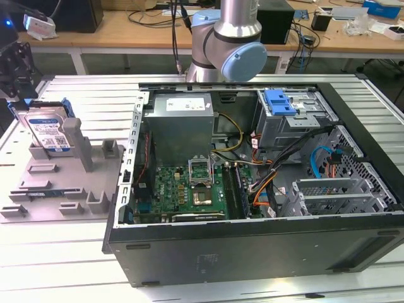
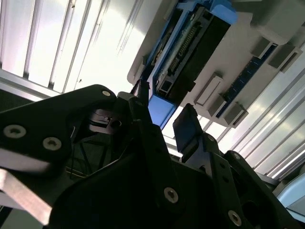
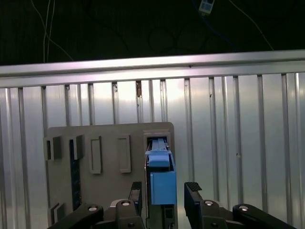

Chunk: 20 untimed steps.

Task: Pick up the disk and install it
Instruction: 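Pick up the disk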

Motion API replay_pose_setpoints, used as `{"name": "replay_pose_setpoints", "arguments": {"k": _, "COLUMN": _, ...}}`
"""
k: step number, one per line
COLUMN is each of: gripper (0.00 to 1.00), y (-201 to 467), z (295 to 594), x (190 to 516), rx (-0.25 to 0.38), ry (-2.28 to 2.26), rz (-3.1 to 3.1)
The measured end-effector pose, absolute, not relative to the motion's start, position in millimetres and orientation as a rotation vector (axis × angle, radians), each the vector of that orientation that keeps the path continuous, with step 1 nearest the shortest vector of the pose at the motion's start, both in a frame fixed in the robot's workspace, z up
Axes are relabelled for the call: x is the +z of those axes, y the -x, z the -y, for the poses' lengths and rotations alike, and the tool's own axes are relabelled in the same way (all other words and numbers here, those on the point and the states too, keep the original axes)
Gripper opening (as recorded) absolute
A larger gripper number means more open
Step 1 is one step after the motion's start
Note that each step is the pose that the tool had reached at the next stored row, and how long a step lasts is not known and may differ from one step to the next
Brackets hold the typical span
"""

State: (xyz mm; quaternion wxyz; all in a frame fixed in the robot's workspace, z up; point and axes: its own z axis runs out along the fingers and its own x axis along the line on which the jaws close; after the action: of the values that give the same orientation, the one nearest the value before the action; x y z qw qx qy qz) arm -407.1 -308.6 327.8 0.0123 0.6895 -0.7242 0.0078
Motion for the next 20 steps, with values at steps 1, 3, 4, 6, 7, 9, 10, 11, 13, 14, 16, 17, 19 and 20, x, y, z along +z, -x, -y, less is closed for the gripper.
{"name": "replay_pose_setpoints", "arguments": {"k": 1, "gripper": 0.48, "y": 407.4, "z": 308.5, "x": 327.3, "rx": 0.024, "ry": -2.149, "rz": 2.257}}
{"name": "replay_pose_setpoints", "arguments": {"k": 3, "gripper": 0.48, "y": 408.1, "z": 308.6, "x": 326.3, "rx": 0.024, "ry": -2.149, "rz": 2.257}}
{"name": "replay_pose_setpoints", "arguments": {"k": 4, "gripper": 0.48, "y": 408.4, "z": 308.5, "x": 325.8, "rx": 0.024, "ry": -2.149, "rz": 2.257}}
{"name": "replay_pose_setpoints", "arguments": {"k": 6, "gripper": 0.48, "y": 408.9, "z": 308.5, "x": 324.6, "rx": 0.024, "ry": -2.149, "rz": 2.258}}
{"name": "replay_pose_setpoints", "arguments": {"k": 7, "gripper": 0.48, "y": 408.9, "z": 308.5, "x": 324.1, "rx": 0.024, "ry": -2.149, "rz": 2.257}}
{"name": "replay_pose_setpoints", "arguments": {"k": 9, "gripper": 0.48, "y": 409.0, "z": 308.5, "x": 322.7, "rx": 0.024, "ry": -2.149, "rz": 2.258}}
{"name": "replay_pose_setpoints", "arguments": {"k": 10, "gripper": 0.48, "y": 409.0, "z": 308.5, "x": 321.9, "rx": 0.024, "ry": -2.149, "rz": 2.258}}
{"name": "replay_pose_setpoints", "arguments": {"k": 11, "gripper": 0.48, "y": 409.1, "z": 308.5, "x": 321.4, "rx": 0.024, "ry": -2.149, "rz": 2.258}}
{"name": "replay_pose_setpoints", "arguments": {"k": 13, "gripper": 0.48, "y": 409.0, "z": 308.5, "x": 320.2, "rx": 0.024, "ry": -2.149, "rz": 2.257}}
{"name": "replay_pose_setpoints", "arguments": {"k": 14, "gripper": 0.48, "y": 409.0, "z": 308.5, "x": 319.5, "rx": 0.024, "ry": -2.149, "rz": 2.257}}
{"name": "replay_pose_setpoints", "arguments": {"k": 16, "gripper": 0.48, "y": 409.1, "z": 308.5, "x": 318.4, "rx": 0.024, "ry": -2.149, "rz": 2.257}}
{"name": "replay_pose_setpoints", "arguments": {"k": 17, "gripper": 0.48, "y": 409.1, "z": 308.5, "x": 317.9, "rx": 0.024, "ry": -2.149, "rz": 2.258}}
{"name": "replay_pose_setpoints", "arguments": {"k": 19, "gripper": 0.48, "y": 409.3, "z": 308.5, "x": 316.8, "rx": 0.024, "ry": -2.149, "rz": 2.257}}
{"name": "replay_pose_setpoints", "arguments": {"k": 20, "gripper": 0.48, "y": 409.8, "z": 308.5, "x": 316.0, "rx": 0.024, "ry": -2.149, "rz": 2.257}}
